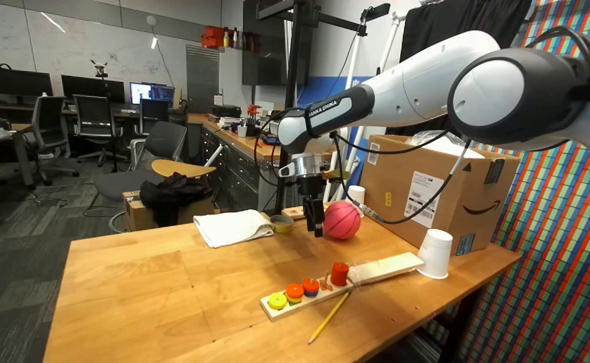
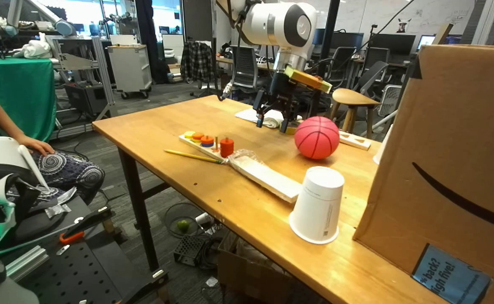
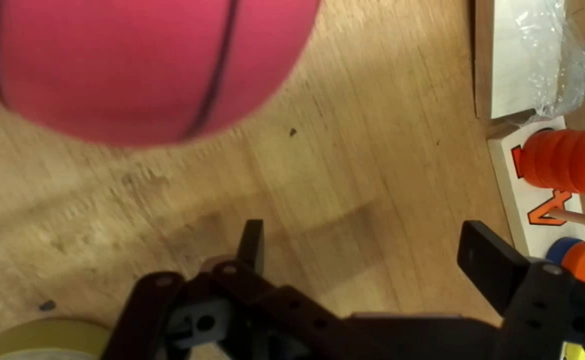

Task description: Move the ball

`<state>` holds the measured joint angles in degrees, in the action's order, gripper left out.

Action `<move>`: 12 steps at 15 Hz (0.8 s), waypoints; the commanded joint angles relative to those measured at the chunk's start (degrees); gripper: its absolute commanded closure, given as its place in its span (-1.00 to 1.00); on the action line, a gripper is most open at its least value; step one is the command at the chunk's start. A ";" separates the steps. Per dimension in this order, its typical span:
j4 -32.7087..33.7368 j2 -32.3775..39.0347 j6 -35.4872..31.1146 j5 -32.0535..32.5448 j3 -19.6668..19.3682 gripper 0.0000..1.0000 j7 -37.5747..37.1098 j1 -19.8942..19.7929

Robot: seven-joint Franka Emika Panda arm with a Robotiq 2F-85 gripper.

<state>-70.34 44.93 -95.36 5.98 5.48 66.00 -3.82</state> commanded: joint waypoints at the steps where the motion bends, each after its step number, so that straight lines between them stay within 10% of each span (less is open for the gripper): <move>1: 6.52 3.40 3.42 -0.21 -1.40 -1.00 0.31 -1.14; 12: 9.69 0.27 1.66 7.31 -8.07 -1.00 -1.08 -4.44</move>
<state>-60.74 46.86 -93.65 11.09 -2.73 64.26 -9.57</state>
